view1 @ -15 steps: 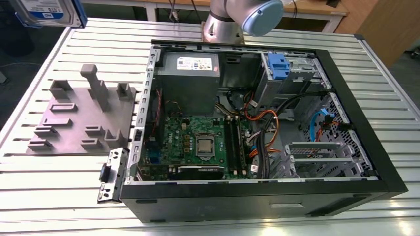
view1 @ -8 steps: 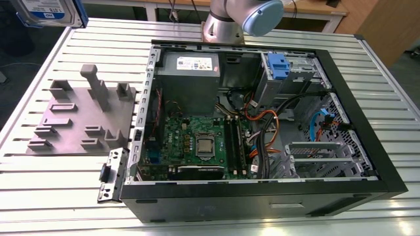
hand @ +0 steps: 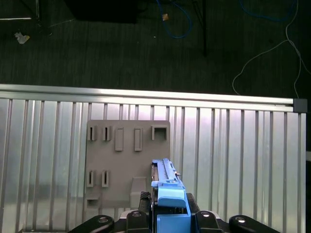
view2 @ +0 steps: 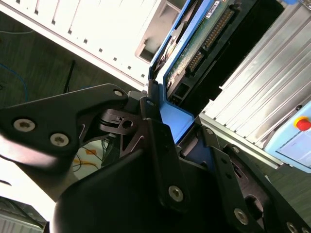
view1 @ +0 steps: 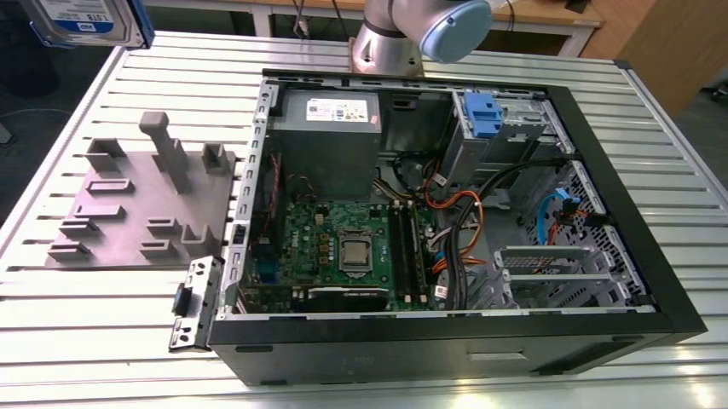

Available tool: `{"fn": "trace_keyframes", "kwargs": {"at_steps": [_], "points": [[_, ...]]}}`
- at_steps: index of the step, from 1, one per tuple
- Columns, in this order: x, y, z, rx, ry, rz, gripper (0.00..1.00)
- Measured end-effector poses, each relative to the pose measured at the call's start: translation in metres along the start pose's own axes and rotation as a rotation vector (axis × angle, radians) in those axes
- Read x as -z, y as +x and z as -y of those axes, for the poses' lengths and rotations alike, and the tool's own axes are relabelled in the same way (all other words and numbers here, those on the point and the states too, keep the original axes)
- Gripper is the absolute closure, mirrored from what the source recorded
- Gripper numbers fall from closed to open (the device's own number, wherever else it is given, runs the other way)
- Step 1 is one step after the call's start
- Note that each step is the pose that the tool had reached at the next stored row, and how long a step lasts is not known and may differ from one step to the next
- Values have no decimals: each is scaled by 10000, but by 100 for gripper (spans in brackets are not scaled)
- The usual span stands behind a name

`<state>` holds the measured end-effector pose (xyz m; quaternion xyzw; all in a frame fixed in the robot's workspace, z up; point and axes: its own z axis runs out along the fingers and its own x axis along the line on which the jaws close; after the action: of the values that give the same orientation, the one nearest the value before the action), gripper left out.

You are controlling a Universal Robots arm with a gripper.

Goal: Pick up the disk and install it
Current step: 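Pick up the disk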

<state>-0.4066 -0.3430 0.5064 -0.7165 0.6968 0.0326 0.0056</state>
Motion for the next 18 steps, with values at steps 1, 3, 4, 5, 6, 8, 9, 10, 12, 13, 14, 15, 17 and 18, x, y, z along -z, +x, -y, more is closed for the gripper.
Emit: {"fn": "trace_keyframes", "kwargs": {"at_steps": [1, 3, 4, 5, 6, 8, 9, 10, 12, 13, 14, 15, 17, 18], "points": [[0, 0, 4, 0, 0, 0, 63], [0, 0, 12, 0, 0, 0, 63], [1, 0, 16, 0, 0, 0, 63], [1, 0, 20, 0, 1, 0, 63], [1, 1, 24, 0, 1, 0, 63], [1, 1, 33, -1, 1, 0, 63], [1, 1, 37, -1, 0, 0, 63], [2, 1, 42, 0, 0, 0, 63], [2, 1, 51, 0, 0, 0, 63], [2, 1, 56, 0, 0, 0, 63], [2, 2, 60, -1, 0, 0, 63], [2, 2, 64, 0, 1, 0, 63], [3, 2, 74, 0, 0, 0, 63], [3, 2, 79, 0, 0, 0, 63]]}}
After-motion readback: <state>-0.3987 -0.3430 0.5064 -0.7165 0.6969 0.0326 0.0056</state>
